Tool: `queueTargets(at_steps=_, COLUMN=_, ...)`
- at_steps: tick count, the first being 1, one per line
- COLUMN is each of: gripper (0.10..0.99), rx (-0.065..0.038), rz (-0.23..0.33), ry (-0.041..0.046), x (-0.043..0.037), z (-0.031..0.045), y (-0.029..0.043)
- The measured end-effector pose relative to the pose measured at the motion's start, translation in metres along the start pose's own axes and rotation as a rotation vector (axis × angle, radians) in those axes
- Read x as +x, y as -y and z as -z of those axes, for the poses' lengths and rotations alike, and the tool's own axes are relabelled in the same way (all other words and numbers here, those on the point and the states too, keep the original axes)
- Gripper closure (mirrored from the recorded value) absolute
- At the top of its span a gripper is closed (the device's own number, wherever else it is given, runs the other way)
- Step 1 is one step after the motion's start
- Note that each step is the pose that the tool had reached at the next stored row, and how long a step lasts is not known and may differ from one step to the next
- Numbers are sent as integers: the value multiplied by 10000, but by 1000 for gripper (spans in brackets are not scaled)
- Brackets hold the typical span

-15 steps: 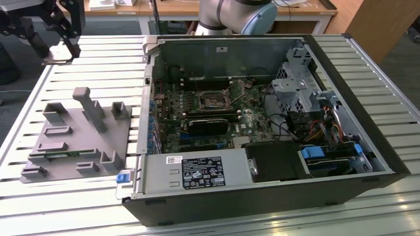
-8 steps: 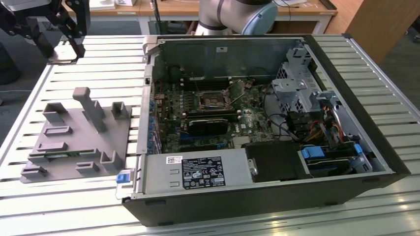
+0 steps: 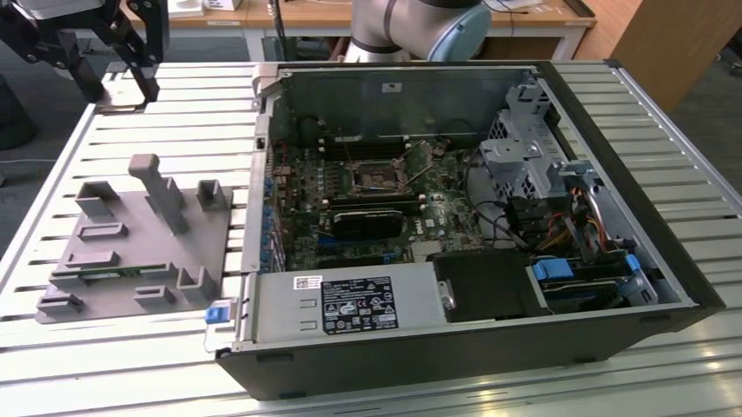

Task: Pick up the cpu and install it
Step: 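Pick up the cpu and move it towards the insertion slot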

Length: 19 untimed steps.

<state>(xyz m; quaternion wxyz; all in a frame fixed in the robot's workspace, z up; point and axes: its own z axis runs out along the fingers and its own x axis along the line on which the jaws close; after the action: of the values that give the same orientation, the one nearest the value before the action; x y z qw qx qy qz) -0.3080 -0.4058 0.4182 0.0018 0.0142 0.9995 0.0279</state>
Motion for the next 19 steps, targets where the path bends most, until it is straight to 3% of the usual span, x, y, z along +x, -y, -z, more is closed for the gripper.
queueTargets(at_steps=10, gripper=545, rx=1, rz=1, ry=0, x=-101, z=0, y=-3)
queueTargets(at_steps=19, gripper=545, rx=0, rz=0, ry=0, x=-238, z=-1, y=-7)
